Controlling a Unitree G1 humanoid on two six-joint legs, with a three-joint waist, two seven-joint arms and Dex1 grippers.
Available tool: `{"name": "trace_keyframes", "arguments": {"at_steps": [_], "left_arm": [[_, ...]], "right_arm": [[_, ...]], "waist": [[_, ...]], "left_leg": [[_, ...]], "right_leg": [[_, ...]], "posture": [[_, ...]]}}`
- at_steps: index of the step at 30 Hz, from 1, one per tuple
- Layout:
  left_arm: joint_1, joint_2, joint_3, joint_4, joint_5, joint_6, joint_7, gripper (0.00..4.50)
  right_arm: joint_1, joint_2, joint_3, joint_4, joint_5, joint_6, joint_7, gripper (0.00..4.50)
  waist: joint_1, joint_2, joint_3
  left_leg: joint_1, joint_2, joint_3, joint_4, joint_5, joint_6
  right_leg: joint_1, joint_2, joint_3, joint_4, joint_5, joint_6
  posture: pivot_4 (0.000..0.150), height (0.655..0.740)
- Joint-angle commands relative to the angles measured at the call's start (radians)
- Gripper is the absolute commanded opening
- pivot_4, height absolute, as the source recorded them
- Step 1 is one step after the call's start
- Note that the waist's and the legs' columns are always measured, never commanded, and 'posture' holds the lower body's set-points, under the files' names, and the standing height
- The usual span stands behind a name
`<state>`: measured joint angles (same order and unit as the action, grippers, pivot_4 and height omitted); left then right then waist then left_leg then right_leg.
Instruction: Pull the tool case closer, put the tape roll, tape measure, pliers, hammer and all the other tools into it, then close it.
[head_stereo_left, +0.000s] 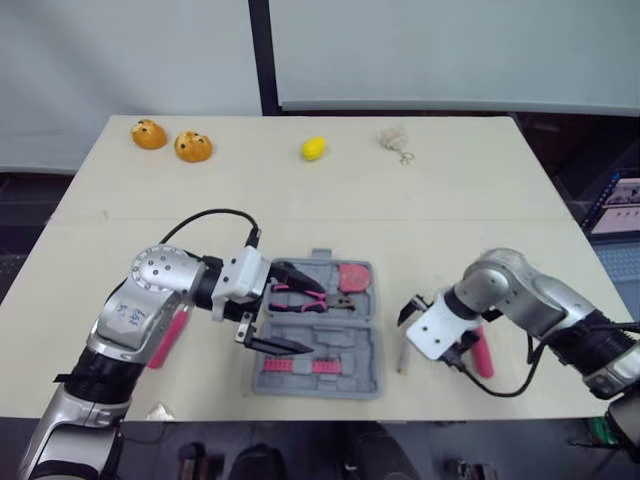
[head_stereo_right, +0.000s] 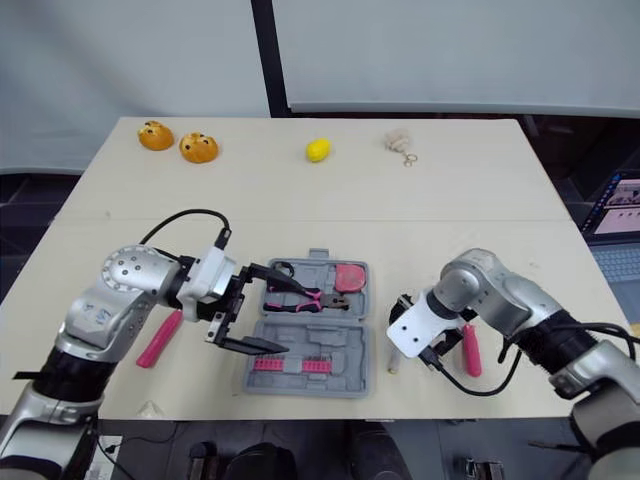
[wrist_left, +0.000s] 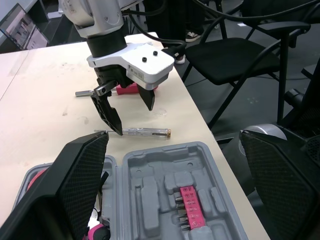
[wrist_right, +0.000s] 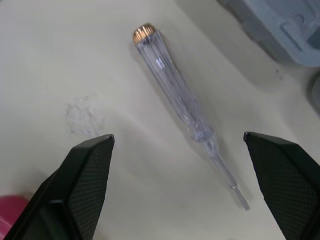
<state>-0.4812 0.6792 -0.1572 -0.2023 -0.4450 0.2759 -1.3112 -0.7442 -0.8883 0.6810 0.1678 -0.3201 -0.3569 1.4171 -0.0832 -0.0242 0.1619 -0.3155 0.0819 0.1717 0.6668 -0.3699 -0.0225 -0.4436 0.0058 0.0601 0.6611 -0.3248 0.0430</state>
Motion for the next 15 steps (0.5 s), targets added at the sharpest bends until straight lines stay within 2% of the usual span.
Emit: {"name": "trace_keyframes", "arguments": {"at_steps": [1,7,10,15], "left_arm": [[0.003,0.01,0.023,-0.046,-0.013,0.001,0.009,4.5],[0.0,0.007,0.021,-0.044,-0.009,0.001,0.014,4.5],[-0.005,0.0,0.014,-0.037,-0.005,-0.003,0.016,4.5],[-0.015,-0.009,0.008,-0.024,-0.001,-0.01,0.014,4.5]], "right_arm": [[-0.017,0.025,-0.002,0.019,-0.042,-0.081,-0.003,4.38],[0.004,0.066,-0.009,0.023,-0.083,-0.107,-0.004,4.38],[0.002,0.088,-0.001,0.052,-0.12,-0.128,-0.016,3.52],[-0.026,0.103,0.006,0.081,-0.155,-0.169,-0.006,1.07]], "waist": [[0.0,0.0,0.0],[0.0,0.0,0.0],[0.0,0.0,0.0],[-0.01,-0.001,-0.001]], "left_leg": [[0.0,0.0,0.0,0.0,0.0,0.0],[0.0,0.0,0.0,0.001,0.0,0.0],[0.0,0.0,0.0,0.001,0.0,0.0],[0.004,0.001,0.002,0.001,0.0,0.0]], "right_leg": [[0.0,0.0,0.0,0.0,0.0,0.0],[0.0,0.0,0.0,0.001,0.0,0.0],[0.0,0.0,0.0,0.002,0.0,0.0],[0.002,0.0,0.001,0.003,0.0,-0.001]], "posture": [[0.15,0.74],[0.15,0.74],[0.15,0.74],[0.15,0.74]]}}
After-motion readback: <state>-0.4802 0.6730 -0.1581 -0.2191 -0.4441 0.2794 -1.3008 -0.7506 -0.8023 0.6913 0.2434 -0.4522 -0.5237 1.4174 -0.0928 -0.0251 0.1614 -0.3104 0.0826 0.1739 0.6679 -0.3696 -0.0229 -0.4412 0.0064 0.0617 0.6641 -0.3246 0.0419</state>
